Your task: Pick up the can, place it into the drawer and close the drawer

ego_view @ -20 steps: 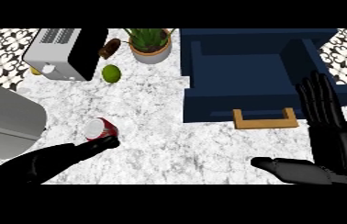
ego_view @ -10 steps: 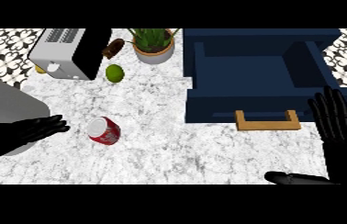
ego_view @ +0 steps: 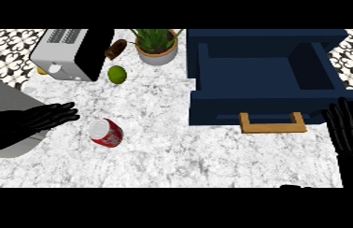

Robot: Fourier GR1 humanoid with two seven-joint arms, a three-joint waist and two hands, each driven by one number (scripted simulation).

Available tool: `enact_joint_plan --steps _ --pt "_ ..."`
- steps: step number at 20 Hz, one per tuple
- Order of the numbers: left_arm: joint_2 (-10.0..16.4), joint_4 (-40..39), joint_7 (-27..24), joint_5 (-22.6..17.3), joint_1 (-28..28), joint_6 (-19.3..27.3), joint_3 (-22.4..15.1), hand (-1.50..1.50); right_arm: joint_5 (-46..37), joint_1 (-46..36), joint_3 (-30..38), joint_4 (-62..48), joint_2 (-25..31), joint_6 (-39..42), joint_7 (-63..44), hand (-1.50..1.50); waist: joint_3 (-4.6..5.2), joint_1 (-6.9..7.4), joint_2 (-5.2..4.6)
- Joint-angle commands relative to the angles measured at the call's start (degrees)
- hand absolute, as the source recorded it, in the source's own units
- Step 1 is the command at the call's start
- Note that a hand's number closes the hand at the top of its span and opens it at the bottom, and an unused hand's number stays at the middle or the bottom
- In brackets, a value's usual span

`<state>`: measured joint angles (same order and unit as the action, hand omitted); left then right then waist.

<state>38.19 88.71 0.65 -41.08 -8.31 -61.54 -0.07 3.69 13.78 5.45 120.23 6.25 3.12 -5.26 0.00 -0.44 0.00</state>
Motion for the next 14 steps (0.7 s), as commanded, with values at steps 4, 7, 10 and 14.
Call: enact_joint_plan --steps 4,7,10,14 --pt "-5.99 -7.93 -1.91 8.29 -4.36 -8.07 0.91 -1.5 -1.71 -0.96 0.78 -1.26 -0.14 0.03 0.04 -1.5 0.04 -0.05 -0.07" --pt "-9.05 -5.32 -1.71 11.05 -3.23 -5.93 1.0 -1.5 1.23 1.08 2.2 0.6 0.02 2.08 0.1 -1.5 0.02 0.09 0.02" --pt "-13.16 -10.24 -5.45 19.22 -4.99 -8.39 2.4 -1.5 1.15 3.48 3.15 -1.93 -0.21 4.02 5.69 -1.5 0.06 -0.26 -0.07" --pt "-14.7 -12.53 -9.35 24.66 -5.16 -8.71 3.25 -1.5 3.01 -0.58 6.25 -6.34 1.44 4.95 5.88 -1.5 0.06 -0.05 -0.12"
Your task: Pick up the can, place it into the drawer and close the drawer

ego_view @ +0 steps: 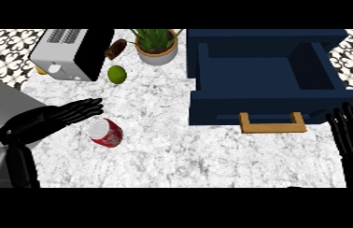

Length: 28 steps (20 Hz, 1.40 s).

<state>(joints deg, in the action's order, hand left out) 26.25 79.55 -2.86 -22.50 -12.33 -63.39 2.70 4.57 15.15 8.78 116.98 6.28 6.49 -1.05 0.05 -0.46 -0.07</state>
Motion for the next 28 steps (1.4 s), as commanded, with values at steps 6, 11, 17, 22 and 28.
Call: enact_joint_plan --steps 6,11,17,22,28 --pt "-2.77 -8.37 -12.16 13.89 -3.41 -6.68 2.19 -1.5 0.45 -0.9 1.7 -0.27 0.41 1.4 0.15 -1.5 0.04 -0.21 -0.1" --pt "-3.6 -11.8 -20.77 22.03 -3.6 -2.91 0.6 -1.5 0.07 -2.91 0.71 -0.09 -0.44 0.31 -2.19 -1.5 0.1 -0.33 -0.2" --pt "-0.66 -17.09 -29.38 28.19 -4.36 0.81 -3.03 -1.5 -2.69 -3.21 -0.93 -1.51 -1.44 0.03 -0.51 -1.5 0.12 -0.36 -0.3" --pt "1.23 -23.11 -35.82 29.78 -6.54 3.96 -5.7 -1.5 0.24 -1.82 1.16 -0.84 -1.16 1.07 -0.37 -1.5 0.14 -1.0 -0.4" --pt "2.99 -28.49 -42.68 31.53 -6.71 7.41 -10.69 -1.5 -2.23 -0.13 -0.82 -1.94 -2.56 1.53 3.8 -1.5 0.16 -1.33 -0.52"
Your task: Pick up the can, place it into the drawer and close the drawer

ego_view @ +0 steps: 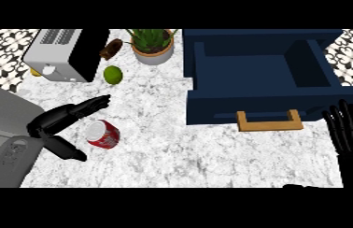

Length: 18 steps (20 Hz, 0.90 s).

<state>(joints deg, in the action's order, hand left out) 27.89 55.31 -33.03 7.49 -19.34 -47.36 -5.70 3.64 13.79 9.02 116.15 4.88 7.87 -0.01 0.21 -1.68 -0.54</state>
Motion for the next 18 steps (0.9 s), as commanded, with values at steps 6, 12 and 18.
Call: enact_joint_plan --steps 6,12,18 --pt "1.58 -10.35 -17.39 3.19 -3.5 -4.43 -6.52 -1.5 -1.06 -3.66 -0.89 2.47 -0.25 -2.18 -4.8 -1.5 0.05 0.08 -0.11" --pt "1.31 -20.04 -19.89 3.96 -7.74 -1.82 -9.12 -1.5 -0.26 -1.71 -0.62 3.12 -0.26 -1.15 -4.19 -1.5 0.04 -0.86 -0.21" --pt "-0.19 -23.57 -22.76 3.87 -9.73 -0.09 -11.69 -1.5 2.32 0.99 0.77 4.35 -0.17 0.48 -2.98 -1.5 0.01 -1.23 -0.11"
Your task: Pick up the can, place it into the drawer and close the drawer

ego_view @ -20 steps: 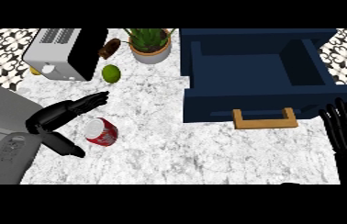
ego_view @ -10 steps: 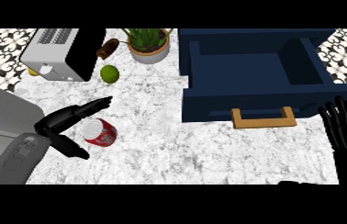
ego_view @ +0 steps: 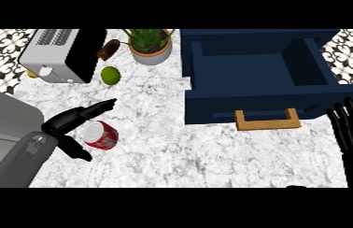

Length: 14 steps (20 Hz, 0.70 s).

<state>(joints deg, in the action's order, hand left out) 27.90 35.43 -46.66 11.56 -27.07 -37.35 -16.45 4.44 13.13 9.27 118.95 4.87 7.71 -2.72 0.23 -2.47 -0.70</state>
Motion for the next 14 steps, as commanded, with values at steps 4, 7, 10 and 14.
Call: enact_joint_plan --steps 4,7,10,14 --pt "-1.13 -6.09 -11.35 0.71 -2.91 -9.03 -3.1 -1.5 -1.22 -0.41 -0.9 0.79 -0.05 -0.3 -1.36 -1.5 -0.02 0.32 0.04" --pt "-4.19 -8.85 -9.91 0.28 -6.13 -6.79 -3.28 -1.5 -0.59 -2.62 -0.17 -0.22 0.11 -0.78 -1.91 -1.5 -0.02 0.07 -0.17" --pt "-3.64 -10.97 -12.05 0.8 -5.62 -6.95 -4.42 -1.5 0.24 0.19 0.84 -0.53 0.15 0.53 0.62 -1.5 -0.07 -0.02 -0.04" --pt "-6.64 -11.85 -13.17 1.57 -4.92 -3.87 -6.09 -1.5 0.54 -0.48 1.32 -0.53 -0.04 0.09 0.04 -1.5 -0.06 0.47 -0.06"
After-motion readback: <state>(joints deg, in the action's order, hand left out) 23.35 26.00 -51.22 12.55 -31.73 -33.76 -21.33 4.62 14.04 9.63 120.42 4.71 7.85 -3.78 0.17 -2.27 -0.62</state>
